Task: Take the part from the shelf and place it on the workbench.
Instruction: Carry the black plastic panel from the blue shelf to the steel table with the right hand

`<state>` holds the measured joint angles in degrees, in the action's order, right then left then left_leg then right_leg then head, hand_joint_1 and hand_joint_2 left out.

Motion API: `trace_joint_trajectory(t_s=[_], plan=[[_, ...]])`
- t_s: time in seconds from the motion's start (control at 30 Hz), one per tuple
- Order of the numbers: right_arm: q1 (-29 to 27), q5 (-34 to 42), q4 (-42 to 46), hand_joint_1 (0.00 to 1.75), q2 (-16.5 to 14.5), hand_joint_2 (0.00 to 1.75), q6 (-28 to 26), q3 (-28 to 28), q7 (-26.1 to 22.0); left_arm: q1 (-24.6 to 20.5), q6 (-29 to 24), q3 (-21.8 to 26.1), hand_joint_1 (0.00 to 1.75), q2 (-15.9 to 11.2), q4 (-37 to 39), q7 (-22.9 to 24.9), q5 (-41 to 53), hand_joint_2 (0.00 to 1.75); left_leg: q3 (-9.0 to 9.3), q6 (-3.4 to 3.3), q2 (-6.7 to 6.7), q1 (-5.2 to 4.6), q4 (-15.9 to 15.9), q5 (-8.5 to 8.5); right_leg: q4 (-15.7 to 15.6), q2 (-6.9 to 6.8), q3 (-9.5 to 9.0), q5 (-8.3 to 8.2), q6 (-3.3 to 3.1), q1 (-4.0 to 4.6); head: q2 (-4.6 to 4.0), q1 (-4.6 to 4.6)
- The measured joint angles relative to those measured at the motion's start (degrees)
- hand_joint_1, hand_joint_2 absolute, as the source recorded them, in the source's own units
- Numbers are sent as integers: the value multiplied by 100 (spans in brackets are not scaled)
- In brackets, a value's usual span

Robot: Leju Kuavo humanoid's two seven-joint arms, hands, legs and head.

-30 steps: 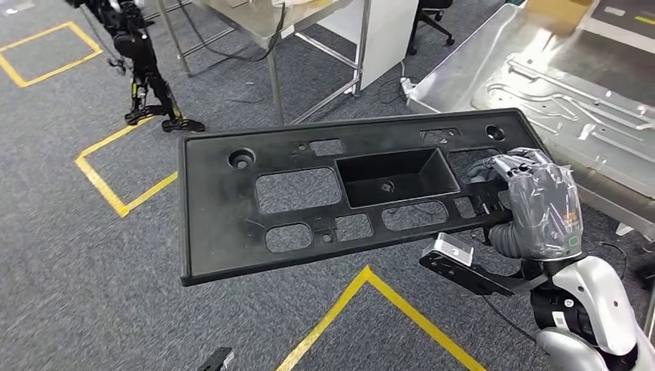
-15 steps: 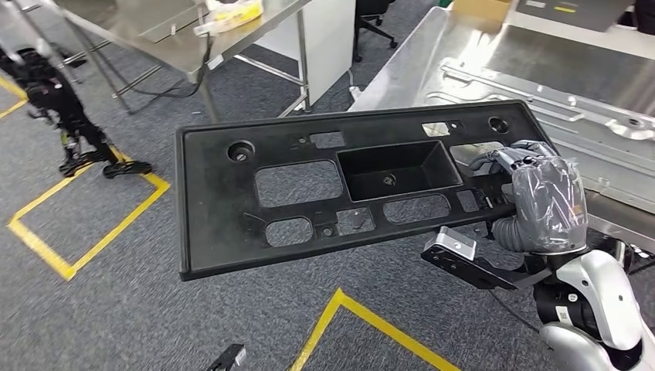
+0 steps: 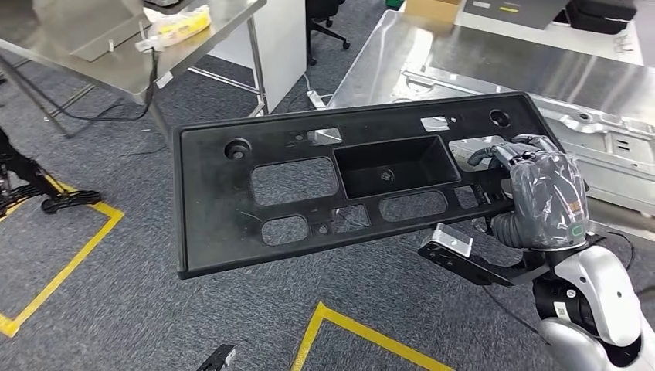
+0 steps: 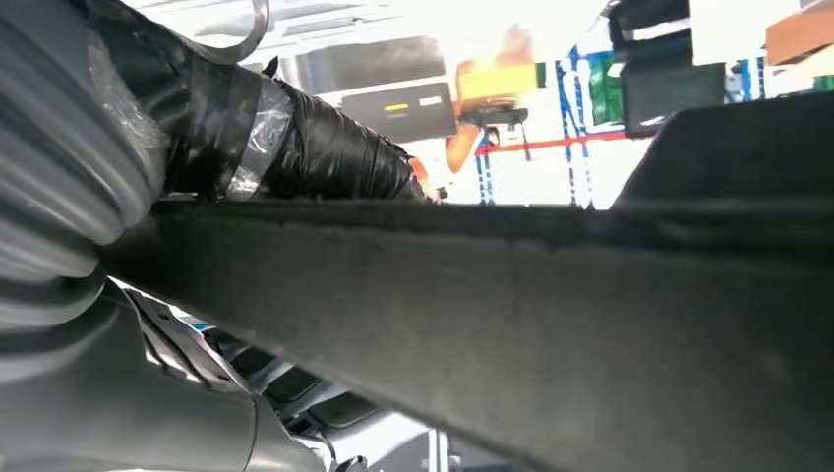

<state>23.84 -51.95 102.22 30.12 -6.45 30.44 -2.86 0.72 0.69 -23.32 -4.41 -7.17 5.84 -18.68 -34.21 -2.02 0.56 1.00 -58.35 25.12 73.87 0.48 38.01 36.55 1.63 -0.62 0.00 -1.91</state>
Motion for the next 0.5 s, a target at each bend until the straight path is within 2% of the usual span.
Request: trace_joint_trajectory(t_s=[0.03,0.07,0.13,0.17,0.2,0.23,0.3,0.37,0.43,0.47,0.5], plan=[[0,-11,-3,175,0,175,4,1,2,3,1,0,0,2,0,2,-2,175,39,1,54,0,0,37,50,-13,102,-105,12,-12,0,0],[4,-20,-5,175,0,175,9,1,6,3,1,0,0,7,0,2,-5,175,90,5,106,0,0,77,-134,-37,84,-329,17,-21,0,0],[23,-31,-7,175,-1,175,17,1,18,0,2,0,0,19,1,1,-12,175,200,31,196,-7,3,159,-882,-204,-177,-850,-6,-10,0,1],[40,-34,-8,175,-3,175,21,1,23,-3,3,0,0,24,1,0,-14,175,242,56,230,-20,2,196,-1197,-296,-299,-1003,-41,16,0,1],[55,-39,-9,175,-5,175,23,1,29,-8,4,1,0,26,1,-1,-15,175,272,83,268,-35,4,226,-1380,-358,-364,-1066,-79,42,0,-1],[65,-45,-12,175,-8,175,26,2,35,-13,5,1,0,26,1,-1,-15,175,293,112,308,-50,13,247,-1434,-374,-377,-1050,-118,67,0,-2],[86,-91,-15,175,-21,175,32,3,58,-25,7,1,0,26,-1,-3,-22,175,326,170,381,-61,24,290,-1463,-254,-370,-1053,-184,59,0,-3],[124,-190,-17,175,-76,175,39,18,96,-31,8,0,0,25,-2,-9,-32,175,258,220,252,-49,-162,432,-1495,-149,-396,-1058,-264,25,0,-5],[157,-293,-27,175,-164,175,44,60,147,-28,7,0,0,26,-2,-14,-39,175,-65,243,47,-33,-797,739,-1508,-51,-424,-1046,-334,16,0,-8],[163,-329,-35,175,-205,175,45,91,167,-22,7,0,0,27,-2,-13,-41,175,-296,246,6,-31,-1197,885,-1505,6,-431,-1036,-355,22,0,-9],[162,-350,-41,175,-238,175,45,121,182,-15,7,0,0,28,-2,-11,-44,175,-502,247,-7,-31,-1510,952,-1501,71,-442,-1023,-367,30,0,-9]])
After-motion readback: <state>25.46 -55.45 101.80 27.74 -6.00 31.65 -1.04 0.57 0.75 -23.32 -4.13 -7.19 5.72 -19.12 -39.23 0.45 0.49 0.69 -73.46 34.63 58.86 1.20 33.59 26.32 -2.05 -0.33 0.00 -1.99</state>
